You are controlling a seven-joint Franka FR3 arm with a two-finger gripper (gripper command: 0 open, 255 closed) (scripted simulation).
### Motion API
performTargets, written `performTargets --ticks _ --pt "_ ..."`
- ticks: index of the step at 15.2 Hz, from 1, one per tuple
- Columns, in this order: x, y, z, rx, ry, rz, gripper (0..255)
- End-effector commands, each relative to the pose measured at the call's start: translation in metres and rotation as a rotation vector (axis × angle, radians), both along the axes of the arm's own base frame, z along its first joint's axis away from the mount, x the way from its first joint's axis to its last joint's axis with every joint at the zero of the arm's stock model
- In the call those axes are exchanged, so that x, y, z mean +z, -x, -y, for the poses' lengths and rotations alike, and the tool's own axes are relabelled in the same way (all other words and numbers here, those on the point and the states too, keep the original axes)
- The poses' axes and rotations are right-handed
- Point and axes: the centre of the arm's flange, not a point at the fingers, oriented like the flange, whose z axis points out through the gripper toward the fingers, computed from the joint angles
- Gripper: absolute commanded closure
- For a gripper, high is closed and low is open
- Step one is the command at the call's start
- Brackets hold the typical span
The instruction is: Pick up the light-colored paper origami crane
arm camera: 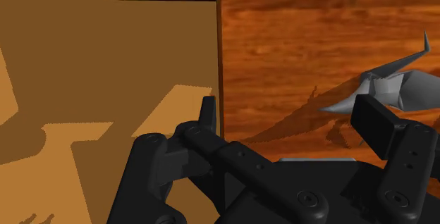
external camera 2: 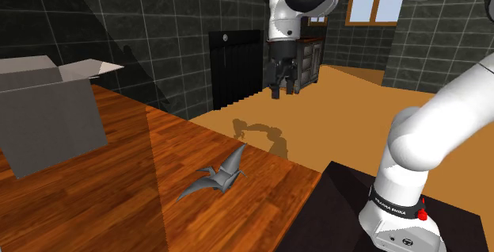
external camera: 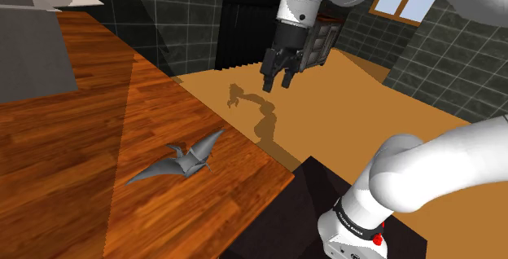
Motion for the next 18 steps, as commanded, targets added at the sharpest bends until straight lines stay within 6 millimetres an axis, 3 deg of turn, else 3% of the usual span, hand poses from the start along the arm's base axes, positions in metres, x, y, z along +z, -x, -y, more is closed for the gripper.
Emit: performTargets --ticks 1,18 --pt "-0.013 -0.014 -0.019 -0.003 -0.005 -0.015 0" --pt "-0.141 -0.121 -0.178 -0.026 -0.04 -0.144 0"
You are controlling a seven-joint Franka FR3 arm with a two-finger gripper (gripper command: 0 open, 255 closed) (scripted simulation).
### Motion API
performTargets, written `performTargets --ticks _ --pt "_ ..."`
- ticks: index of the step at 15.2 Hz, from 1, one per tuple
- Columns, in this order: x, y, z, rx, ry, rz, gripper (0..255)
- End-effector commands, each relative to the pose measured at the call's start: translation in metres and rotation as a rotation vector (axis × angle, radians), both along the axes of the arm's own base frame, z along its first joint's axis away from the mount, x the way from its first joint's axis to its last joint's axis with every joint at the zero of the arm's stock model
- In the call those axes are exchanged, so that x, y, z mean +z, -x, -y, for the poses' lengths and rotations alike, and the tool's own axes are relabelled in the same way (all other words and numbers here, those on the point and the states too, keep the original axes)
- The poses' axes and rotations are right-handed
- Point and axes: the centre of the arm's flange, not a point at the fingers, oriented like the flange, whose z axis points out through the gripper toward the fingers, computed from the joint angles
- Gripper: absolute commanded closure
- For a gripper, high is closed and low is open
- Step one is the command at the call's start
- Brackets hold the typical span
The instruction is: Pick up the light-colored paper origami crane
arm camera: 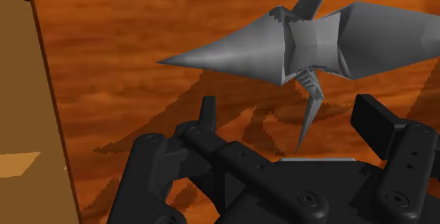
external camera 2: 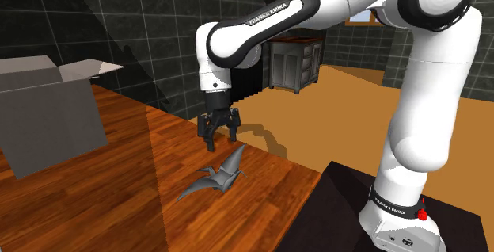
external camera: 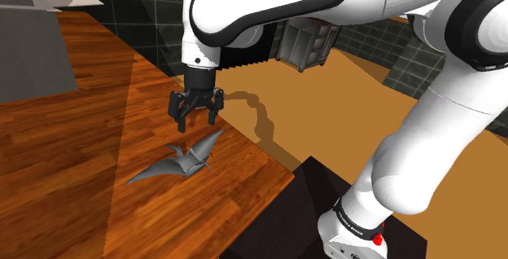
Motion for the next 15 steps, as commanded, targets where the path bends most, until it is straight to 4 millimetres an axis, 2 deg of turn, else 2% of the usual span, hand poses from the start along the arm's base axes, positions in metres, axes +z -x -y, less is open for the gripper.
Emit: performTargets --ticks 1,5,12,14,15 --pt "-0.016 -0.013 -0.018 -0.004 -0.005 -0.016 0" --pt "-0.045 -0.034 -0.052 -0.009 -0.012 -0.044 0" --pt "-0.081 -0.034 -0.052 -0.009 -0.012 -0.044 0" --pt "-0.085 -0.034 -0.052 -0.009 -0.012 -0.044 0" --pt "-0.085 -0.034 -0.052 -0.009 -0.012 -0.044 255"
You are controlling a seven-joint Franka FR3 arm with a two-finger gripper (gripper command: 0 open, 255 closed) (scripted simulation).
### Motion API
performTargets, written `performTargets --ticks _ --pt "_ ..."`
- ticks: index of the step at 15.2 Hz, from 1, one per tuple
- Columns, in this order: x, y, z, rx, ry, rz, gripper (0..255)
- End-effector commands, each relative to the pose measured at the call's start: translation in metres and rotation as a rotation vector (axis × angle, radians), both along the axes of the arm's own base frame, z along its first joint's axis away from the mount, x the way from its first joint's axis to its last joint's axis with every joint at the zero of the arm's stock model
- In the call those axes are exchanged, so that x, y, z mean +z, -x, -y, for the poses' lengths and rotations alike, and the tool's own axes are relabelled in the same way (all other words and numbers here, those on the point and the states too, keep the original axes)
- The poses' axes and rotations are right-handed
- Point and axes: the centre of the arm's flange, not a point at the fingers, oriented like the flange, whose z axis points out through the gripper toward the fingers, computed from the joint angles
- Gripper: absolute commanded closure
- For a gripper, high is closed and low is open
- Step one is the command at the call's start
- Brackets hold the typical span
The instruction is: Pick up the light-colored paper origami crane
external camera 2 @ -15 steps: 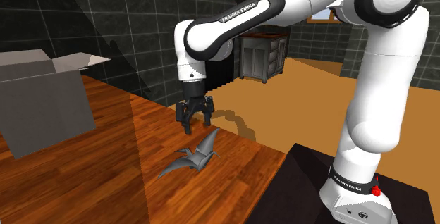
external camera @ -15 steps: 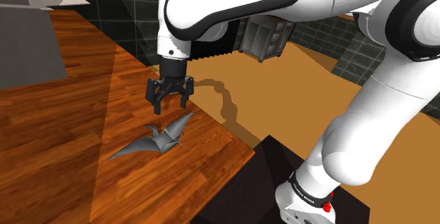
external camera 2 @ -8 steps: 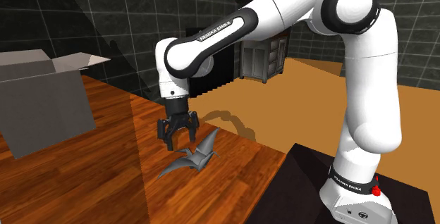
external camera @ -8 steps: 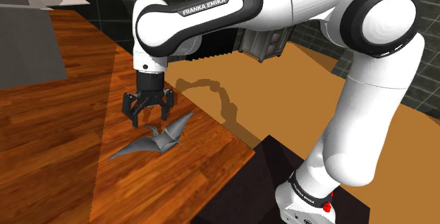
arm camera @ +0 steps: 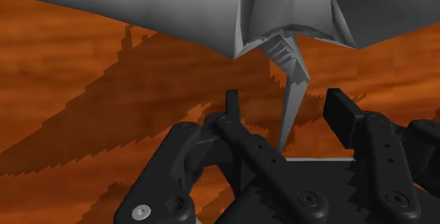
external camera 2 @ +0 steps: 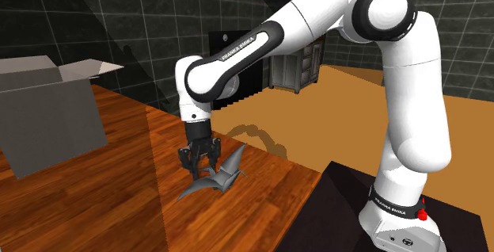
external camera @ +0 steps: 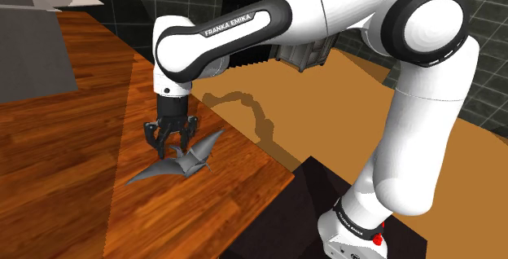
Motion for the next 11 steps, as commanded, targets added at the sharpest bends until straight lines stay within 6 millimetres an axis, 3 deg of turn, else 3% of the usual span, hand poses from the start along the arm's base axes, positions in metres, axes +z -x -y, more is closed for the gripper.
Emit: performTargets --ticks 1,9,11 --pt "-0.001 0.0 0.0 0.0 0.0 0.0 255" --pt "-0.001 0.001 0.0 0.0 0.0 0.0 255" --pt "0.01 0.001 0.0 0.0 0.0 0.0 255"
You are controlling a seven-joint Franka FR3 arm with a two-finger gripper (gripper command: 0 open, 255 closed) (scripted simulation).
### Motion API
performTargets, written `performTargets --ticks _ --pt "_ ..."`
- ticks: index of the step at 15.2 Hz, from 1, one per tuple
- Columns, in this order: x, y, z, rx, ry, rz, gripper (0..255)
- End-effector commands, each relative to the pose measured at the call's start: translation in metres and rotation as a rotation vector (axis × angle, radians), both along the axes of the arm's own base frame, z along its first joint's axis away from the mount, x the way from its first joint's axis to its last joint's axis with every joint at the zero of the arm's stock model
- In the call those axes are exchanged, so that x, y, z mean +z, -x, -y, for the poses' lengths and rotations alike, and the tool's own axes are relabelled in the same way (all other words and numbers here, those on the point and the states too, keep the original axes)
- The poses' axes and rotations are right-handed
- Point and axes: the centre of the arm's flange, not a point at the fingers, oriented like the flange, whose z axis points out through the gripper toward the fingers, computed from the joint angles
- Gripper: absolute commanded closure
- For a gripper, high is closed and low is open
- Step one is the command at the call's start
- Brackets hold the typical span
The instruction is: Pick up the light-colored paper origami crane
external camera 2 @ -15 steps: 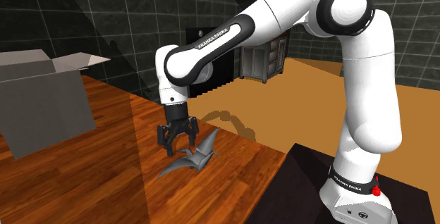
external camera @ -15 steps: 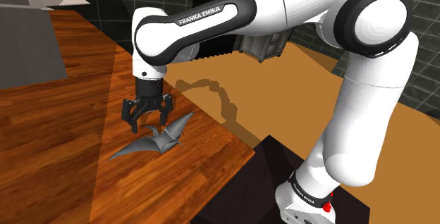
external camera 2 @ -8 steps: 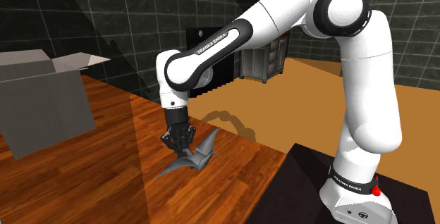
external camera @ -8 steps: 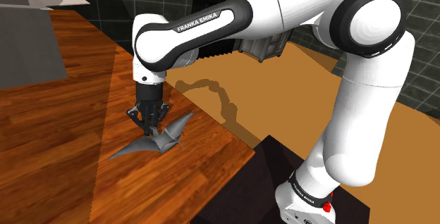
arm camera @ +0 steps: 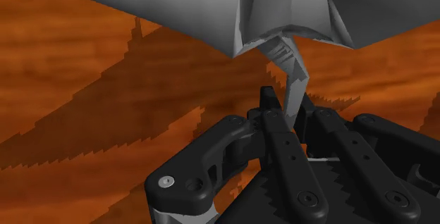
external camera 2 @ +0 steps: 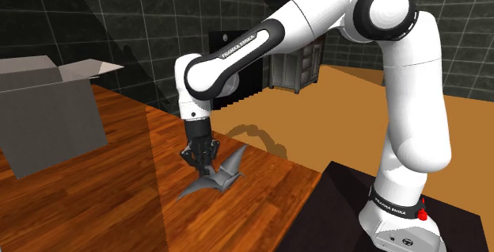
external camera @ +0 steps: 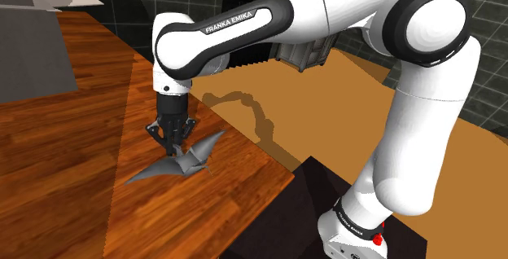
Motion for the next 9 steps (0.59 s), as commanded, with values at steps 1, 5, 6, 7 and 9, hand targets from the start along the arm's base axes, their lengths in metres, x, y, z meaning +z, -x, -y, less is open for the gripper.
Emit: performTargets --ticks 1,5,6,7,9 --pt "0.009 0.001 0.0 0.0 0.0 0.0 255" --pt "0.03 0.001 0.0 0.0 0.0 0.0 255" --pt "0.036 0.001 0.0 0.0 0.0 0.0 255" --pt "0.041 0.001 0.0 0.0 0.0 0.0 255" --pt "0.051 0.001 0.0 0.0 0.0 0.0 255"
